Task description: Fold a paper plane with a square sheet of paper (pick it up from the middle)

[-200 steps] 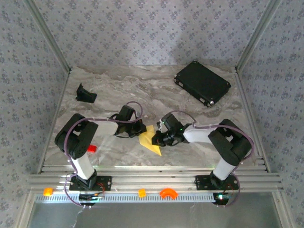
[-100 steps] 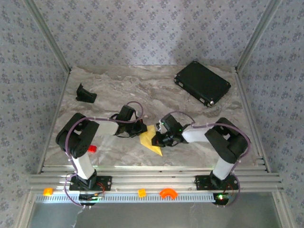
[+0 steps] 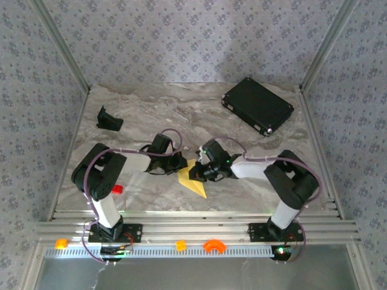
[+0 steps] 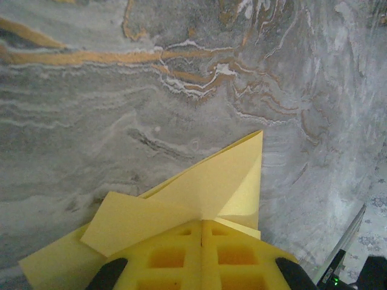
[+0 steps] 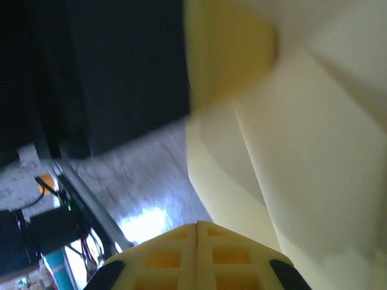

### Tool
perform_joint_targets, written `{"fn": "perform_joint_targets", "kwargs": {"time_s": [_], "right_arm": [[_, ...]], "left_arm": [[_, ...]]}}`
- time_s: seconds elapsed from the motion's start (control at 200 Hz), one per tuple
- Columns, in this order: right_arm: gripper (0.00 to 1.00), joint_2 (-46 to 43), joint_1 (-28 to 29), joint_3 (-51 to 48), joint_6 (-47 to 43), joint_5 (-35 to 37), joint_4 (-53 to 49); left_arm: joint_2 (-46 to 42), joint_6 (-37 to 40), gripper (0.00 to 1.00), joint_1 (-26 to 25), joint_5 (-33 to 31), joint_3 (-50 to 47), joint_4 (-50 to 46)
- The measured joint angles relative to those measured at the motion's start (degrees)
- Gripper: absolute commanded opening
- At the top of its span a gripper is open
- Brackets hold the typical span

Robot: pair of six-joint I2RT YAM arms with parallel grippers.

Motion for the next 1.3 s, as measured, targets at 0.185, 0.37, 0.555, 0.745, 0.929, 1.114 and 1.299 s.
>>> {"fn": "perform_joint_targets", "kwargs": {"time_s": [0.185, 0.37, 0.555, 0.745, 0.929, 1.114, 1.299], "right_arm": [[0.06, 5.5, -1.4, 0.3, -0.2, -0.9, 2.3], [0.08, -1.3, 0.2, -8.6, -0.2, -0.6, 4.7], [0.08, -12.2, 1.9, -20.5, 0.4, -0.1, 6.0], [0.20, -20.6, 1.9, -25.5, 1.6, 0.6, 1.8], [0.38, -27.3, 0.9, -24.2, 4.0, 2.4, -4.4], [0.43, -27.5, -0.5, -22.4, 7.3, 2.8, -6.3], [0.42, -23.2, -0.4, -21.7, 9.4, 1.0, -6.3]], "left_arm": [[0.0, 0.0, 0.00, 0.0, 0.1, 0.0, 0.0], [0.1, 0.2, 0.00, 0.0, 0.2, 0.0, -0.1], [0.3, 0.2, 0.00, 0.5, 1.0, 0.0, 0.1], [0.4, 0.2, 0.00, 0.7, 1.6, 0.0, 0.2], [0.4, -0.8, 0.00, 0.8, 1.9, 0.0, 0.3], [0.4, -2.4, 0.00, 1.1, 2.1, -0.4, 0.9], [0.4, -3.3, 0.00, 1.1, 2.3, -0.6, 1.4]]}}
